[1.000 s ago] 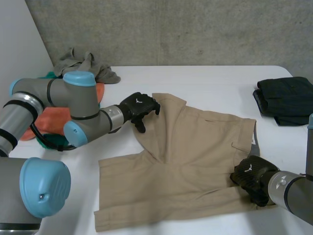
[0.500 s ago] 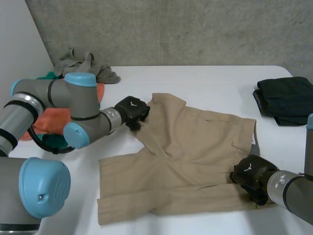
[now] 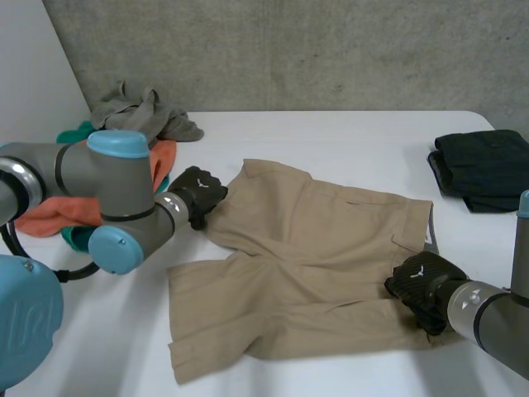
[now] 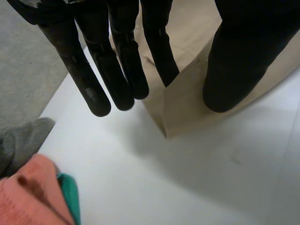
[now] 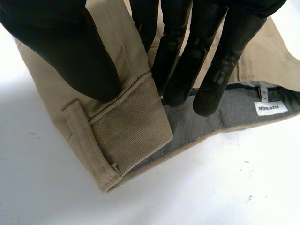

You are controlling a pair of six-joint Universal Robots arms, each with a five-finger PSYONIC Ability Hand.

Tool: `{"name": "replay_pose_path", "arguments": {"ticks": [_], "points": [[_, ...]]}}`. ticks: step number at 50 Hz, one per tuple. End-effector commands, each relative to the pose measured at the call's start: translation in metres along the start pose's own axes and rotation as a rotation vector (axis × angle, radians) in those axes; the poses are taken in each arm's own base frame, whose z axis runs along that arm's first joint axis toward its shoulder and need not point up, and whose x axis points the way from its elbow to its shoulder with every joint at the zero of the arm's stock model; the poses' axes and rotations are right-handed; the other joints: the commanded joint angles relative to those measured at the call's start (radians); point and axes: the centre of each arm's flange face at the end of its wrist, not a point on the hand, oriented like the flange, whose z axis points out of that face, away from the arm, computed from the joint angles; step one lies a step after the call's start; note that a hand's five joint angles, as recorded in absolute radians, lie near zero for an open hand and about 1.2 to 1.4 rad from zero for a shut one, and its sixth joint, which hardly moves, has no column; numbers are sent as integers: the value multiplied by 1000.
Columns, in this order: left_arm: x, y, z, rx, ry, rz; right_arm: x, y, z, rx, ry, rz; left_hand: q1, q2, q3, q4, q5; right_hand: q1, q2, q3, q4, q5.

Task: Fold the laundry.

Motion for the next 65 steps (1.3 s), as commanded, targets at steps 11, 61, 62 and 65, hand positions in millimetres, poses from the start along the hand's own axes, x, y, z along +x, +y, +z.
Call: {"name": "replay_pose_path", "arguments": {"ticks": [11,61,62,65], "points": [[-18,-33,-80,2,-80,-197,12,-9,8,91,59,127,-173,-202,-204,-201,-205,403,212,205,203,216],[118,12,-260,-379,321,-78,-3,21,-56,-116,-169,-54,563,534,532,535,531,403,212,205,203,216],[117,10,-257,-366,312,-76,2,21,-52,-98,-145,-39,563,534,532,535,531,403,212,205,203,216],[108,-4,-241,-267,252,-75,10,19,-46,-54,-95,-18,563,534,532,535,531,403,212,205,203,216]]}}
